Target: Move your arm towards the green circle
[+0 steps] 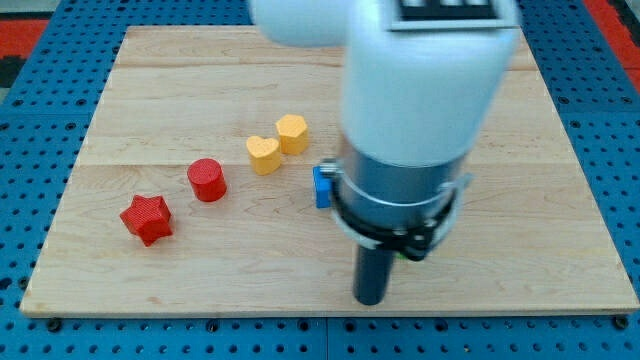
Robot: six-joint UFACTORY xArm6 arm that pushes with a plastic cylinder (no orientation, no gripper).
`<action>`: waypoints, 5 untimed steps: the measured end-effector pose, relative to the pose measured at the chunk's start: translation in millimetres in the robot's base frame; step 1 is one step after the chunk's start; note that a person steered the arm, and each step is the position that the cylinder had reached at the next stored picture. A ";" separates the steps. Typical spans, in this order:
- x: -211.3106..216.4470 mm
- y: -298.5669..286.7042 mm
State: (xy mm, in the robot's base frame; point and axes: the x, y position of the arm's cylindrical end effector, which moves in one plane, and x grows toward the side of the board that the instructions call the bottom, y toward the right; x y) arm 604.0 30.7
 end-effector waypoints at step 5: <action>-46.5 -8.4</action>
State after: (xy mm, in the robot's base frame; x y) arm 557.5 22.3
